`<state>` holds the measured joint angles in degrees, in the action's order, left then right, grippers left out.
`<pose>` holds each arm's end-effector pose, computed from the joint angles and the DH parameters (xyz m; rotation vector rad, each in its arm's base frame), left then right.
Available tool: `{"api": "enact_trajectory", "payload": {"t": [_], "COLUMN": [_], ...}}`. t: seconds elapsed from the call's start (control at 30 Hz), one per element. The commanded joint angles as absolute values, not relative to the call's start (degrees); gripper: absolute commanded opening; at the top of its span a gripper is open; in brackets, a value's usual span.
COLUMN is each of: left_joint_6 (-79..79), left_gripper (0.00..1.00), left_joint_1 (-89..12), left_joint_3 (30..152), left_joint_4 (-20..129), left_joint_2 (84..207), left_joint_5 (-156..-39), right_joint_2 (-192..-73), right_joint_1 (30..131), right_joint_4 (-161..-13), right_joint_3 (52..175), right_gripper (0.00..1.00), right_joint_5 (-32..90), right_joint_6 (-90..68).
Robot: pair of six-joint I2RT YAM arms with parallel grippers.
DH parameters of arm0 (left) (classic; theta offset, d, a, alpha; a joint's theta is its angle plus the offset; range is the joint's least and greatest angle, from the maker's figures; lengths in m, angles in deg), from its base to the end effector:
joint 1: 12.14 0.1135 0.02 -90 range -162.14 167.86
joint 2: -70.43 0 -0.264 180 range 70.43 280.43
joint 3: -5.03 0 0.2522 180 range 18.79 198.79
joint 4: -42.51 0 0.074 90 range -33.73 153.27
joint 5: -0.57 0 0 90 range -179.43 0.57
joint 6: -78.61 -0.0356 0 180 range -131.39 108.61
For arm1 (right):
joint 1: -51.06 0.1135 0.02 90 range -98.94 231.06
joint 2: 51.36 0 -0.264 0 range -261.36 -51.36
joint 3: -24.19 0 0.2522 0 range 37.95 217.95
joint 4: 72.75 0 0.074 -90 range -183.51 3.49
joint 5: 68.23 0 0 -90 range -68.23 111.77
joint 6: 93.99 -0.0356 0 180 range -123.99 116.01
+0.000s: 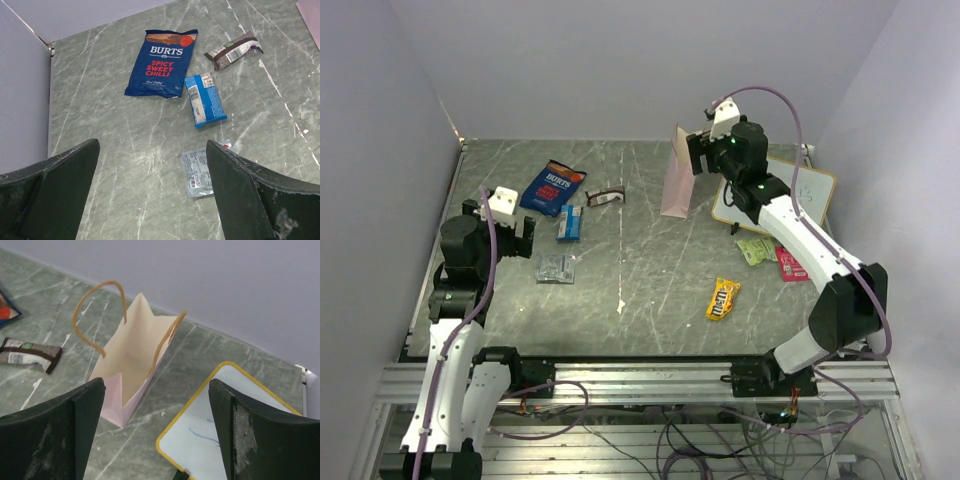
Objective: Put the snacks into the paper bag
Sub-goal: Move the paper bag to the center of the board.
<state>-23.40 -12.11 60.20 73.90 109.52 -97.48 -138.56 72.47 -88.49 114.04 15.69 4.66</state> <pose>0.1628 -0.0049 0.3210 0.2891 1.8124 0.0184 0.3417 0.1299 0.3641 -0.3928 1.7550 0.0637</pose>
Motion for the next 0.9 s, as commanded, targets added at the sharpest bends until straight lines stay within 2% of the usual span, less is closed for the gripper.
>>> {"api": "enact_trajectory", "payload": {"t": [0.0, 0.17, 0.37, 0.67, 0.87], "left_joint_6": [-24.3, -24.4, -25.3, -26.3, -26.3], "left_gripper": [0.99, 0.99, 0.99, 0.99, 0.99], "left_joint_1": [-11.1, -10.6, -10.4, -10.3, -10.3], "left_joint_3": [60.7, 61.2, 60.8, 59.8, 59.5], "left_joint_4": [73.0, 73.6, 73.5, 74.0, 73.6], "left_joint_2": [108.9, 108.3, 108.2, 107.3, 107.6], "left_joint_5": [-101.1, -102.3, -103.5, -104.3, -104.5], "right_joint_2": [-143.4, -148.3, -151.3, -151.9, -151.2], "right_joint_1": [73.6, 73.9, 73.9, 74.0, 73.9], "right_joint_4": [-86.5, -87.0, -89.5, -89.4, -89.1], "right_joint_3": [119.0, 123.0, 125.6, 126.0, 125.4], "right_gripper": [0.81, 0.73, 0.66, 0.45, 0.36], "right_joint_5": [8.4, 4.1, 5.6, 6.1, 7.4], "right_joint_6": [4.4, 3.6, 1.8, 0.9, -0.6]}}
